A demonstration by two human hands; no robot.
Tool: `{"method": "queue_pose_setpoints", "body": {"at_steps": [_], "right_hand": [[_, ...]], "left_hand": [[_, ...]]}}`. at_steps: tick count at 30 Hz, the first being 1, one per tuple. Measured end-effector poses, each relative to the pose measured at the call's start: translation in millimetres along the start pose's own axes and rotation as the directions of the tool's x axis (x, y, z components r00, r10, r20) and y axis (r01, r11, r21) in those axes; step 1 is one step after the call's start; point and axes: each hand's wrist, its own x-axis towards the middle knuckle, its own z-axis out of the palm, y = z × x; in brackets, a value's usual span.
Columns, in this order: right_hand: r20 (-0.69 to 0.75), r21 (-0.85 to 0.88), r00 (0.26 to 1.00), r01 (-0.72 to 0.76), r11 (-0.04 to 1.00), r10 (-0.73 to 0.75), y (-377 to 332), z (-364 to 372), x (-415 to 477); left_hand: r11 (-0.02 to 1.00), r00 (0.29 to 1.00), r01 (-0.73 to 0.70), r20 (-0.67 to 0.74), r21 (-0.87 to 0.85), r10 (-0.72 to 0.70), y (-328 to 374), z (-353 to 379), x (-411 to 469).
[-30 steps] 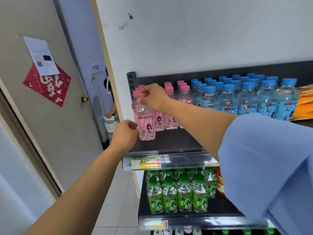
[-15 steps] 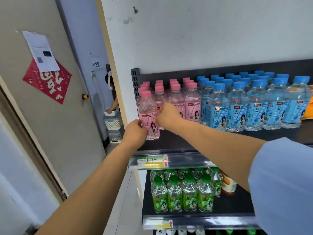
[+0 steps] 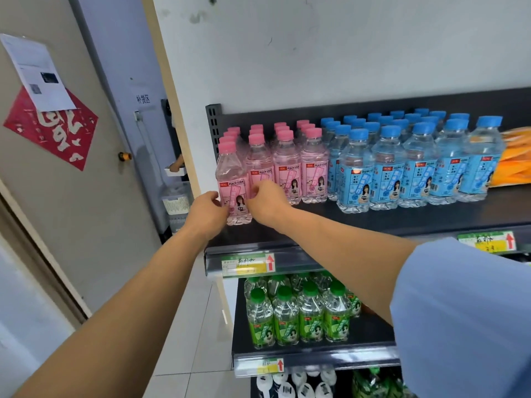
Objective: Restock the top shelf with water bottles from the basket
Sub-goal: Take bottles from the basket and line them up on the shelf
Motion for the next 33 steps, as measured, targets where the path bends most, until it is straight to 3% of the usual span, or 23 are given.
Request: {"method": "queue_pose_setpoints", "body": {"at_steps": [5,9,15,23,27,30,33], "right_hand": [[-0.005,-0.002,0.995,0.1,0.995,-0.1,-1.2,-21.1,-29.0],[0.0,0.023,0.99,0.143,0.99,-0.143,9.3,-48.1,-67.3],[-0.007,0.036,0.994,0.108,0.994,-0.108,62.0,-82.7,-139.0],[0.146,-0.027,0.969,-0.198,0.98,0.2,215.6,-93.1,-243.8],[0.335,-0.186,0.878,-0.294,0.937,0.342,291.4,-68.2,-291.1],[0.533,-0.363,0.734,-0.251,0.897,0.421,343.4,-37.4,-328.8],[0.644,-0.427,0.592,-0.248,0.87,0.485,385.0,-2.3,-359.4]], "left_hand": [[0.999,0.989,0.005,-0.145,-0.034,-0.01,16.9,-7.6,-24.2],[0.995,0.99,-0.075,-0.126,-0.07,0.066,35.5,0.4,-69.0],[0.986,0.983,-0.162,0.076,-0.05,0.165,44.8,54.9,-151.1],[0.999,0.911,-0.042,0.411,-0.004,0.04,20.0,175.6,-271.3],[0.997,0.853,0.054,0.517,0.062,-0.078,-17.9,228.2,-320.3],[0.987,0.819,0.134,0.55,0.092,-0.162,-50.8,264.2,-350.4],[0.974,0.775,0.174,0.59,0.143,-0.225,-79.5,291.0,-367.6]]}}
